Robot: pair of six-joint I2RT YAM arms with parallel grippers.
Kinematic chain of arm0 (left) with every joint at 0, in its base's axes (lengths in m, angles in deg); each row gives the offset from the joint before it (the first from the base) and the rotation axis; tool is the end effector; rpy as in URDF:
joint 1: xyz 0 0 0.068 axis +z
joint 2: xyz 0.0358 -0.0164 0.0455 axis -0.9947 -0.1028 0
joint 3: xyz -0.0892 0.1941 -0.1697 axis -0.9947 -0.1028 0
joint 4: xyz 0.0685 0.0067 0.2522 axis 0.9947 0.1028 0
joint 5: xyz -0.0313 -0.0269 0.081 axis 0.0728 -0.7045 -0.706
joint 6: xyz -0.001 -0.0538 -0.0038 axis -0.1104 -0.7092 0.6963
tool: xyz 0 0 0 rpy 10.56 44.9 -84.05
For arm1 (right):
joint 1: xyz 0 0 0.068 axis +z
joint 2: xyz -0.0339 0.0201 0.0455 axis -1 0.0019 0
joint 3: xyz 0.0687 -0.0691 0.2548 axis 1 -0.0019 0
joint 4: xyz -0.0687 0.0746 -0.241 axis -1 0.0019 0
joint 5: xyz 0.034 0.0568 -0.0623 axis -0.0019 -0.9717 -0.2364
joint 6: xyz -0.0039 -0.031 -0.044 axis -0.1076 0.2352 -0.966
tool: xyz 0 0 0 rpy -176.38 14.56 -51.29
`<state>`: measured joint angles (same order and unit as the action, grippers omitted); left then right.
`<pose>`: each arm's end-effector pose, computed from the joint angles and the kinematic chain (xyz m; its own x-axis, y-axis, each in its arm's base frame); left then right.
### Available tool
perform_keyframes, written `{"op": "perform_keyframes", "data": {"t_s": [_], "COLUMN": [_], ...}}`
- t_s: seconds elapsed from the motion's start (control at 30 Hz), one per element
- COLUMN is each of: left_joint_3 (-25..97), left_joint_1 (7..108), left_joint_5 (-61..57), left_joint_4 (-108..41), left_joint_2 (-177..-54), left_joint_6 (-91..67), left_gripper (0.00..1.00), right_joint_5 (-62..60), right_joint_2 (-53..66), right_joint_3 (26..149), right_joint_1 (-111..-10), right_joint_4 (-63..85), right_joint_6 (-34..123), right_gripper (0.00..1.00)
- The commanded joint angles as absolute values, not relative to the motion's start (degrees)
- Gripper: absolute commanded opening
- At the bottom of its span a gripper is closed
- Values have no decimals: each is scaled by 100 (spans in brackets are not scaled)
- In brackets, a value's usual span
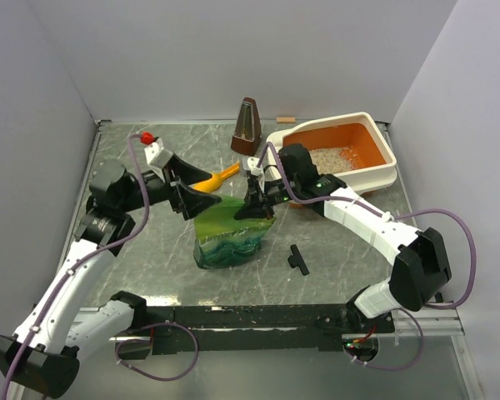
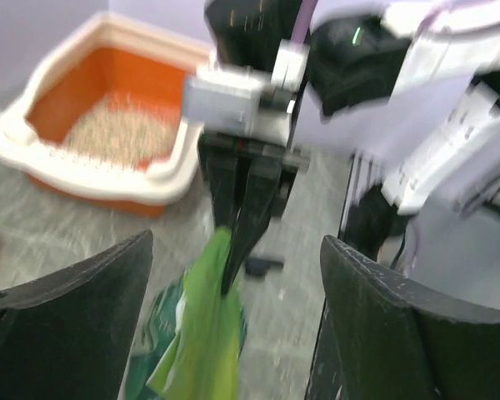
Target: Fill the litter box with clean litter
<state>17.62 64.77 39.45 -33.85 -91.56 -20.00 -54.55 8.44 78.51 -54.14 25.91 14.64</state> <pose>0.1748 -0.0902 0.3981 -0.2411 -0.1481 -0.9591 0.9048 0.3232 -0.2774 0.2403 0.2114 0.3149 -0.0524 -0.2726 -0.9607 -0.9833 -0.1536 0.0973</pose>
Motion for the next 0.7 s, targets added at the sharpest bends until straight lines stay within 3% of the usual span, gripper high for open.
{"op": "perform_keyframes", "data": {"t_s": [0.0,0.2,0.47,0.67], "left_joint_3": [2271,2984,3081,3291], "left_joint_1": [6153,5528,5054,4561], "left_joint_5": [4083,2297,2235,1839], "left_joint_4": [-789,277,910,1471], "left_joint_2": [-9588,-10239,-10766,-11241], "left_joint_6": [-129,804,1227,1227], "left_gripper": [86,88,89,76], "right_joint_5": [-5348,-4970,-4847,-4680], "right_joint_2": [592,180,3,-41], "right_joint_3": [7960,7793,7547,7468], "right_joint_1": [-5350,-5280,-5210,-5166], "right_joint_4": [2722,2952,2979,2838], "right_joint_6": [1433,1222,1125,1204], "right_gripper": [0,0,0,0]}}
